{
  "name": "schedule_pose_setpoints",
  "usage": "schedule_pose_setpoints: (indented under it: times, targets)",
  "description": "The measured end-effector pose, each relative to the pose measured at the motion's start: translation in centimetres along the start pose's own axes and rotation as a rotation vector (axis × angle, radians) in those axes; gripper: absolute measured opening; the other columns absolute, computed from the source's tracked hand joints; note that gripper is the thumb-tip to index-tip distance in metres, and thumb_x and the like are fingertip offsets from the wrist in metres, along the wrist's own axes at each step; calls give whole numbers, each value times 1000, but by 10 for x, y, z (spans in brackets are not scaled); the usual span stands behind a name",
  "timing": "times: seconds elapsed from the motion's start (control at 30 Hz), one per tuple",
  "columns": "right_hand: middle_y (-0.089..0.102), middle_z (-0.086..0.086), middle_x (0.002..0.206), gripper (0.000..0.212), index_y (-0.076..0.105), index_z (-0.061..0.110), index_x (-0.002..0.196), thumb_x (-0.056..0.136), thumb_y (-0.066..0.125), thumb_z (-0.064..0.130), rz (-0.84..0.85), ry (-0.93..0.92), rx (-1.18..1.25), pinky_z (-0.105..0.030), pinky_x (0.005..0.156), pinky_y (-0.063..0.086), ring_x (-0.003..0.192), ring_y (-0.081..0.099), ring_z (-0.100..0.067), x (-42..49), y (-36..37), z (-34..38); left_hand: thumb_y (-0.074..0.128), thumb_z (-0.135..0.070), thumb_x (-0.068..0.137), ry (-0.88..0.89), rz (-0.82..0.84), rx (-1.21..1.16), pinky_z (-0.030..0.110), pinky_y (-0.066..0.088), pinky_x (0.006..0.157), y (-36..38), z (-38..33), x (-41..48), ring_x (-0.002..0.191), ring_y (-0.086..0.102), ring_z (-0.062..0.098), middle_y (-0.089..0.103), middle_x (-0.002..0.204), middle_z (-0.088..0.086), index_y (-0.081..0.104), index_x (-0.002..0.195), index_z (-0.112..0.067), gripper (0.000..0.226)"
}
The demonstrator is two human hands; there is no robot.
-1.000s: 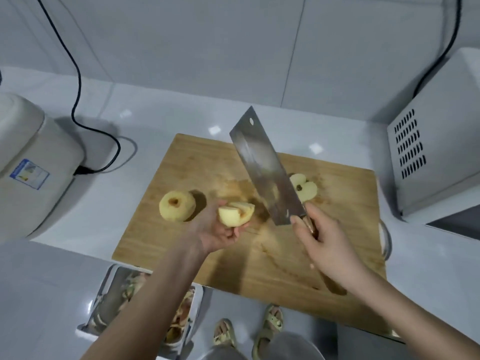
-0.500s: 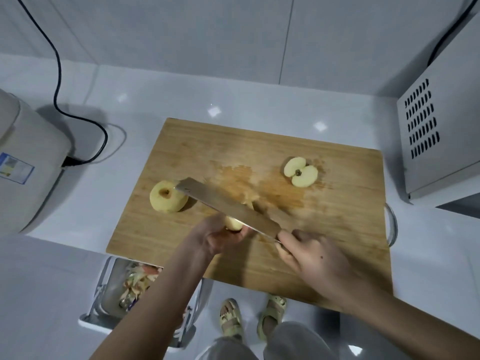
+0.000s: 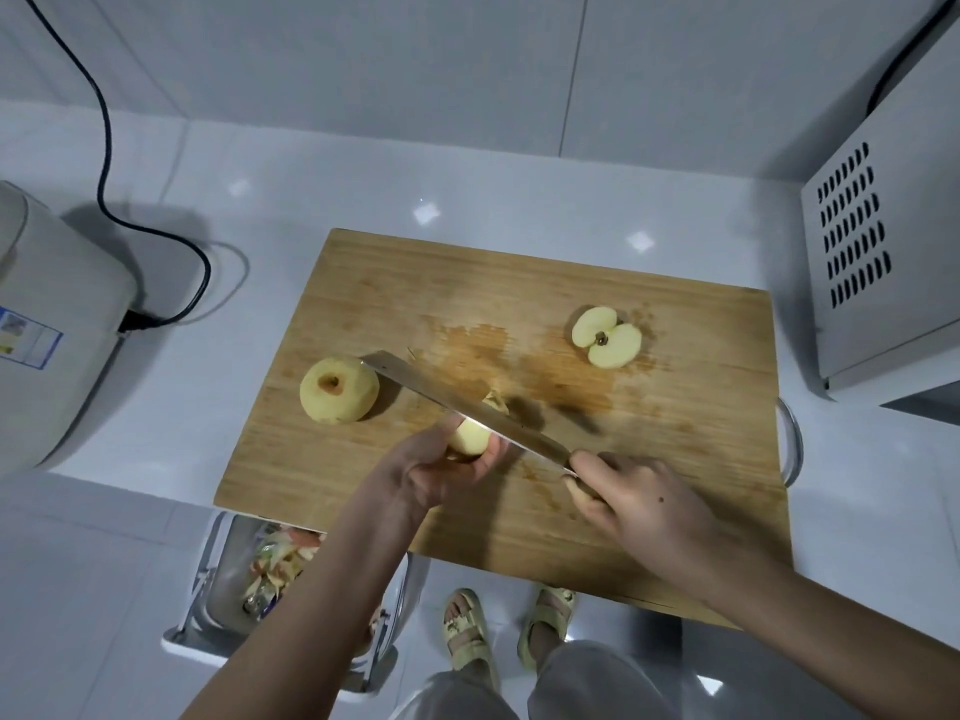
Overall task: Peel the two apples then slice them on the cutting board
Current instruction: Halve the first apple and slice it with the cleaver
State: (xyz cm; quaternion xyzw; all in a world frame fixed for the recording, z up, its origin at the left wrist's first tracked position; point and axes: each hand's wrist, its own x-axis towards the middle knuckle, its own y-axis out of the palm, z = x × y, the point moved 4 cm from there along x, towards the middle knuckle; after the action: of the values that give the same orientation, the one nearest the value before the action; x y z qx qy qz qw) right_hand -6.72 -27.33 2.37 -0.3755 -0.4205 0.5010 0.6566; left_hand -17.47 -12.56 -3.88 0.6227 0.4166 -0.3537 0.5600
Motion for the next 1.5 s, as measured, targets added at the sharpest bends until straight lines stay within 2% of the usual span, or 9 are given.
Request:
schedule_pose_setpoints:
  times: [0.33,0.63,0.8,1.0,1.07,1.17,1.33,1.4,1.5]
  targets:
    - [32,8,52,16,32,22,75,88,42,23,40,-17,-4,-20,40,19,40,25,-13,1,-6,-9,57,-9,91,-80,29,-77,34,56,46,3,-2,-11,75,57,37,56,85,28,53,96,7,18]
    - [43,2,51,28,45,16,73,75,71,6,80,11,-56,-22,37,26,36,39,-17,-3,8,-12,56,-7,89,-128,47,-188,33,54,51,4,1,-21,77,54,35,57,69,34,51,92,10,18]
    - [48,-1,49,43,36,18,81,72,77,8,96,98,-71,-21,37,24,33,42,-21,-14,7,-29,63,-4,70,-140,117,-192,31,56,49,-5,-14,-27,81,57,33,58,91,33,58,96,14,31]
    - [43,3,51,34,38,17,78,79,71,10,94,161,21,-23,36,29,36,40,-20,-17,5,-21,60,-7,86,-66,82,-63,30,57,49,-19,-17,-14,85,60,36,56,105,29,56,107,3,23]
    - [39,5,52,24,42,14,78,85,64,14,106,238,64,-24,39,27,40,39,-18,-15,-2,-21,58,-8,90,27,102,74,27,56,50,-21,-22,-10,86,60,34,55,109,27,56,106,0,18]
    - [45,-4,54,15,48,13,83,93,52,24,124,380,307,-26,44,30,46,43,-19,-13,-7,-21,62,-5,88,416,31,570,25,55,52,-18,-37,0,87,62,29,56,114,20,52,116,-8,29]
    - [45,-1,50,14,50,15,84,96,49,21,37,590,824,-28,41,40,38,44,-16,1,-25,-17,66,-14,88,849,26,1275,27,45,89,-1,-49,8,113,55,16,56,121,-7,51,131,-24,47]
    - [43,-8,50,14,50,12,85,97,47,19,35,666,990,-28,39,40,35,40,-21,4,-29,-18,64,-20,89,1044,-101,1593,29,41,96,4,-55,9,115,55,16,59,123,-6,54,132,-24,44]
    - [39,-8,54,16,53,11,84,97,48,18,47,825,1212,-24,37,35,37,32,-18,4,-33,-15,59,-22,92,1320,-265,1607,38,40,100,11,-63,-3,117,56,19,63,123,0,63,123,-17,31]
